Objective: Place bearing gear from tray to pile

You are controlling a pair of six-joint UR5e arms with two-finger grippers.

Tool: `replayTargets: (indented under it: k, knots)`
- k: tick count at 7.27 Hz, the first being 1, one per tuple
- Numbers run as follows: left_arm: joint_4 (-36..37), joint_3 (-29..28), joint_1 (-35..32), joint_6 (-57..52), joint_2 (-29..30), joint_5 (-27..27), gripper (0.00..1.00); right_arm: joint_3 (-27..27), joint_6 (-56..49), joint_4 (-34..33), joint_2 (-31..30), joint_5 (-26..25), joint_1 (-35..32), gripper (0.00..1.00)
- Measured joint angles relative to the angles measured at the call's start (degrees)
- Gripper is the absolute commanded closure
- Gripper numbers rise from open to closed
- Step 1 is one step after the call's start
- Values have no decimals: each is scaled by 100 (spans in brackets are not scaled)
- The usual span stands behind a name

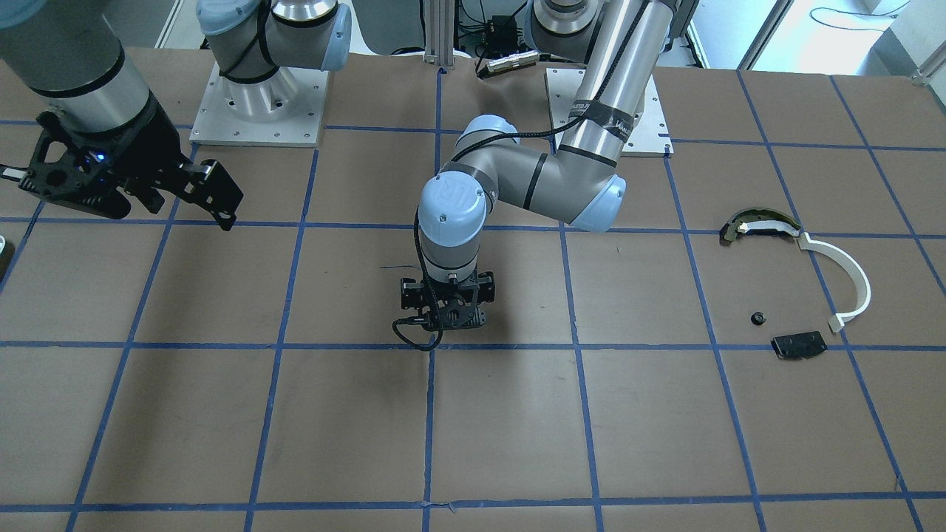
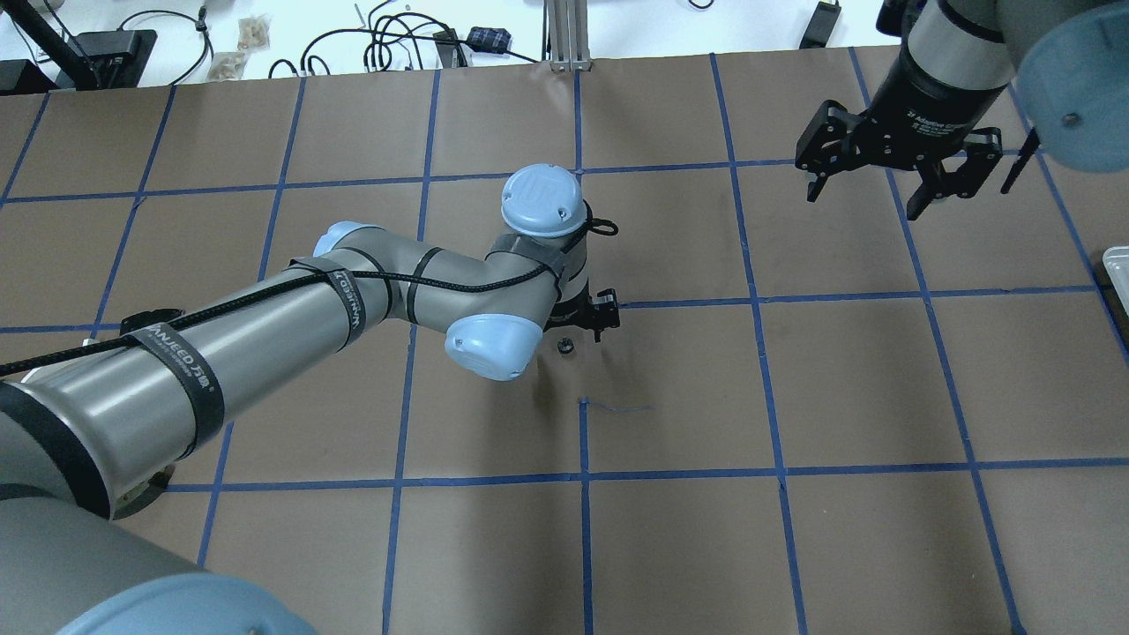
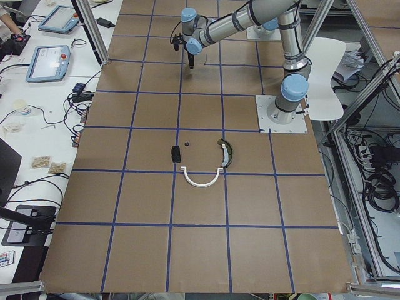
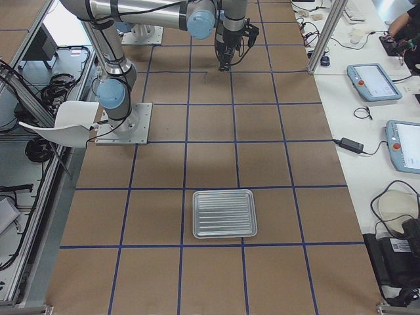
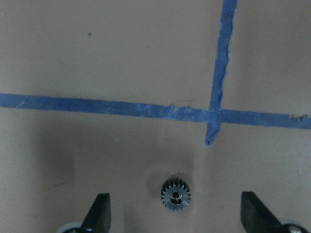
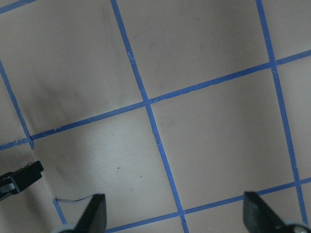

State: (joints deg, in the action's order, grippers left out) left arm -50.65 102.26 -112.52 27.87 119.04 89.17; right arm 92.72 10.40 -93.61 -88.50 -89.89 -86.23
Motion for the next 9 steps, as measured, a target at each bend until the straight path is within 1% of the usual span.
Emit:
replayTargets:
  k: [1, 2, 4, 6, 7, 9]
  knots:
    - [19, 2, -4, 5, 74, 64, 27, 0, -2, -34, 31, -203, -135, 0]
    - [26, 4, -8, 4, 121, 115, 54, -13, 0, -58, 42, -281, -189, 0]
    - [35, 4, -14, -32, 131, 110, 74, -78, -4, -72, -25, -304, -212, 0]
    - [39, 4, -15, -57, 105, 98, 96, -89, -39, -67, -162, -117, -212, 0]
    - [44, -5, -15, -65, 69, 95, 99, -87, -51, -71, -191, 24, -200, 0]
    - [10, -90, 88, -169, -85, 93, 99, -65, -55, -21, -223, 74, -189, 0]
